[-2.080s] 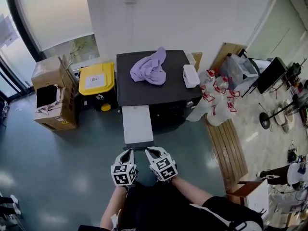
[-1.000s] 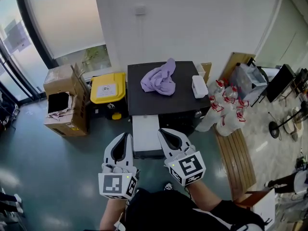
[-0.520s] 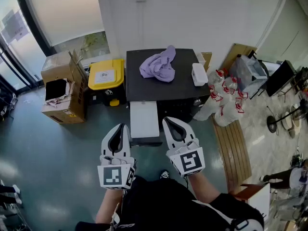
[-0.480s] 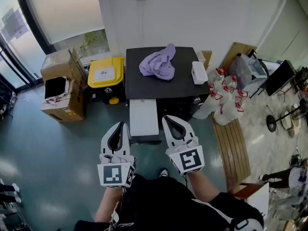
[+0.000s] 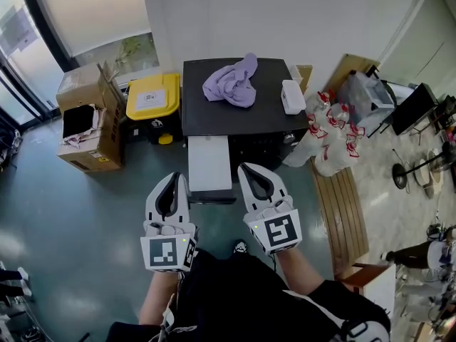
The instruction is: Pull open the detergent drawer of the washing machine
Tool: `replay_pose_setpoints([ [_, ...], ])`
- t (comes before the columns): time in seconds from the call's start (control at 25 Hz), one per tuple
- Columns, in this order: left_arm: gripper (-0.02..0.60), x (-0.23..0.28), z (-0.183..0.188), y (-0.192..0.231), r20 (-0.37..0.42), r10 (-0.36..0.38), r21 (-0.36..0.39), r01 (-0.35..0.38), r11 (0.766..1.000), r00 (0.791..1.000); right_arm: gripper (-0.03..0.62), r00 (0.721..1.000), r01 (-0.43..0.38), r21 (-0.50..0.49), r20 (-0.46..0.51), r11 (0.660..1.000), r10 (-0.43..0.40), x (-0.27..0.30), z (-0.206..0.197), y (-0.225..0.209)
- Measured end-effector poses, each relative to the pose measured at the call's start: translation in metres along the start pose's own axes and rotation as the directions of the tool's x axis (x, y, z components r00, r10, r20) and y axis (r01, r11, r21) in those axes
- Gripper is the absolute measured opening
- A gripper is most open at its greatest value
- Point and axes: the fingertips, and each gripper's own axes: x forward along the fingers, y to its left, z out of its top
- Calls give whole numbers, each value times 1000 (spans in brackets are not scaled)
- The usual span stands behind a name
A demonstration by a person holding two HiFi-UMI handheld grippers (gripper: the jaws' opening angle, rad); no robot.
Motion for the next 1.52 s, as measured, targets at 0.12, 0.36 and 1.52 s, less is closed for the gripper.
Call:
replay_pose_setpoints([
  [0.12, 25, -1, -2, -1, -3, 1, -2, -1, 1000, 1000, 9, 1000, 8, 9, -4, 1000, -8, -3, -3, -3],
  [0.36, 25, 0, -1, -1, -2, 0, -6, 0, 1000, 1000, 9, 999, 25, 18, -21, 1000, -25, -6, -6, -9],
  [1.52, 25, -3, 0, -7, 8, 2, -28, -1, 1000, 1000, 8, 1000, 25, 15, -19, 1000, -24, -11, -5, -14],
])
